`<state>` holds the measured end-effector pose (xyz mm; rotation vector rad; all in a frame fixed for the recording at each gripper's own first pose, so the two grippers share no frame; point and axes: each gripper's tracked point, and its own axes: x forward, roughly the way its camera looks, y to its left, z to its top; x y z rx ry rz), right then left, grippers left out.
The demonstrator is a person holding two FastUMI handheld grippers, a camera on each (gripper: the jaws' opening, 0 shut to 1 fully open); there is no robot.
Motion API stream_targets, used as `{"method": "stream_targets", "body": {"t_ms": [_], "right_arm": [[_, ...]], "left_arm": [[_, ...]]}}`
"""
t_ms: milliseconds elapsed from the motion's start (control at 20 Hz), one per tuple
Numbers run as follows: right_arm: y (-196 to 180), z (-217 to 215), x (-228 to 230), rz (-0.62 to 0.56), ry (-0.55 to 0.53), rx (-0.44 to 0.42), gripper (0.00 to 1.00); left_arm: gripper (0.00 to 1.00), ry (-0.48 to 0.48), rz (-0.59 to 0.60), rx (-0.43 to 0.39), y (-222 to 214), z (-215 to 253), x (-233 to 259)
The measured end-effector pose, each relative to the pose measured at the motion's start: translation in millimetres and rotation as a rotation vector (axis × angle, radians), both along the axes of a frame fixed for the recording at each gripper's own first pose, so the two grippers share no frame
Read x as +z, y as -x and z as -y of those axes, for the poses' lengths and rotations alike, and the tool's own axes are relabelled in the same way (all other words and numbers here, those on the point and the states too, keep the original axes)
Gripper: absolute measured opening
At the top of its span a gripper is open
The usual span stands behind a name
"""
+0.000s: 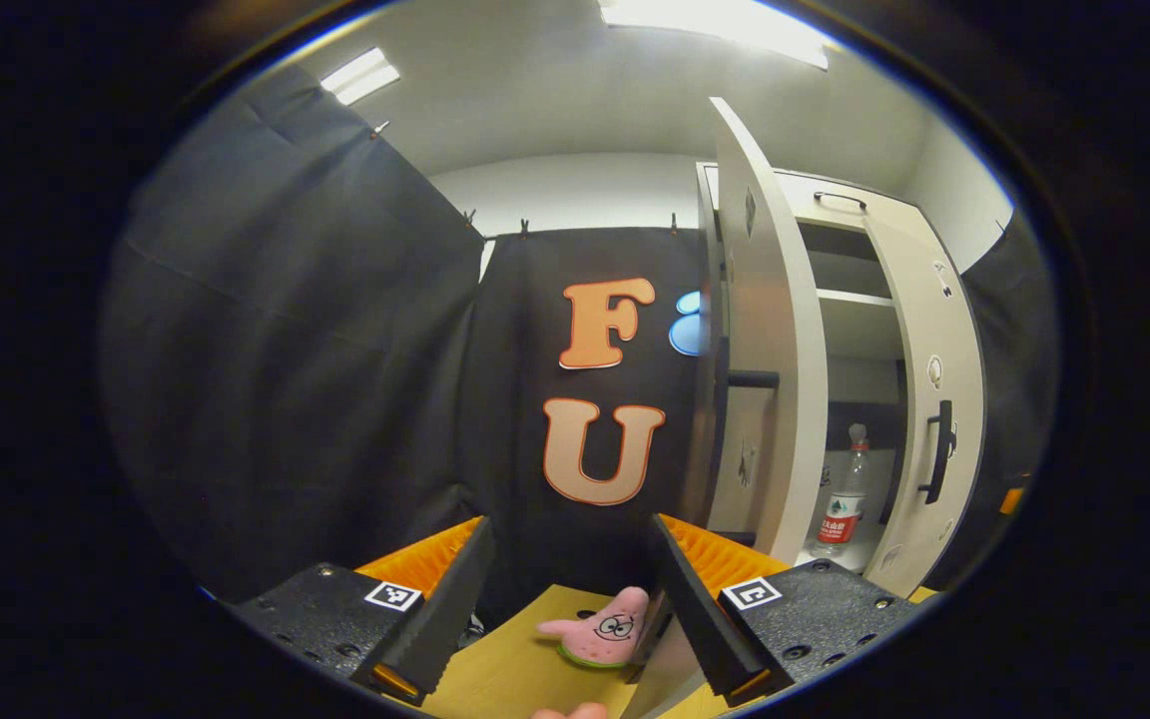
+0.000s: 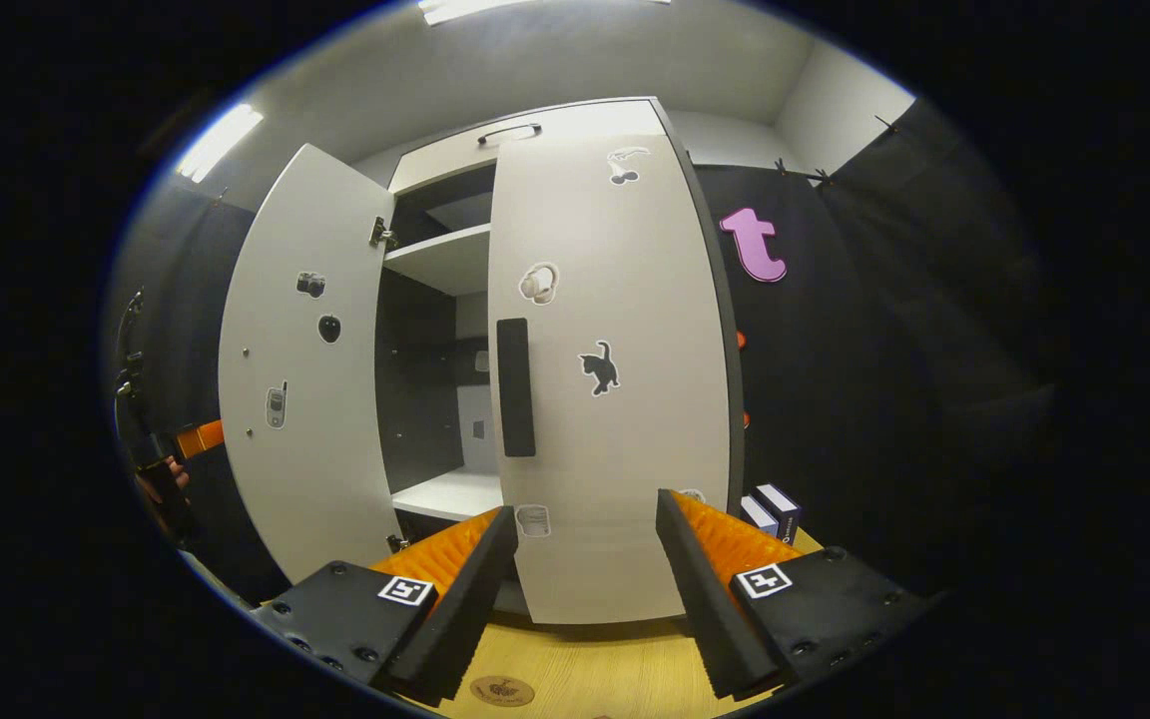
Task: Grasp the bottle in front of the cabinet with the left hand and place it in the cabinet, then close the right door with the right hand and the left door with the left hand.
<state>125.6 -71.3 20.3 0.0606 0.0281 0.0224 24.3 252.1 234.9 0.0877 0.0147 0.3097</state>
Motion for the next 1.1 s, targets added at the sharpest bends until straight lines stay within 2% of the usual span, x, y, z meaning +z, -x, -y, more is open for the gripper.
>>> {"method": "stream_targets", "body": {"t_ms": [350,400,450,600,650,700,750,800,850,900,950,1000,1100], "right_arm": [[0.5,11.0,-3.7,-0.003,-0.015,-0.016,0.94],[0.4,11.1,-4.2,-0.004,-0.018,-0.013,0.94],[1.1,11.6,-5.1,-0.006,-0.018,-0.01,0.94],[1.7,15.4,-7.5,-0.011,-0.012,-0.001,0.94],[3.6,16.4,-7.9,-0.014,-0.011,0.003,0.94],[4.8,17.2,-7.6,-0.015,-0.014,0.009,0.94],[6.0,18.9,-6.8,-0.015,-0.018,0.013,0.94],[7.0,21.5,-6.2,-0.014,-0.019,0.014,0.94],[9.1,25.3,-4.9,-0.011,-0.019,0.01,0.94],[10.1,29.7,-4.5,-0.01,-0.018,0.003,0.94],[11.9,33.3,-4.5,-0.009,-0.02,-0.003,0.94],[12.9,37.0,-4.7,-0.01,-0.024,-0.008,0.94],[15.6,44.3,-3.7,-0.011,-0.029,-0.018,0.94]], "left_arm": [[0.92,0.007,-0.017,-0.025,-4.8,4.0,-4.1],[0.92,0.003,-0.02,-0.033,-4.8,8.7,-3.7],[0.87,0.001,-0.023,-0.043,-3.9,15.1,-4.7],[0.96,0.009,-0.02,-0.071,0.1,31.4,-5.6],[0.87,0.014,-0.022,-0.078,0.3,36.0,-6.7],[0.87,0.019,-0.025,-0.086,0.6,42.6,-7.2],[0.87,0.025,-0.026,-0.094,0.6,47.7,-8.0],[0.96,0.033,-0.027,-0.101,-0.4,53.5,-8.5],[0.92,0.04,-0.027,-0.111,-0.4,61.5,-9.7],[0.96,0.049,-0.028,-0.123,-2.2,68.4,-10.3],[0.96,0.06,-0.027,-0.134,-3.7,75.1,-12.5],[0.91,0.075,-0.026,-0.145,-5.8,81.6,-14.8],[0.91,0.109,-0.026,-0.17,-11.3,95.5,-17.9]]}}
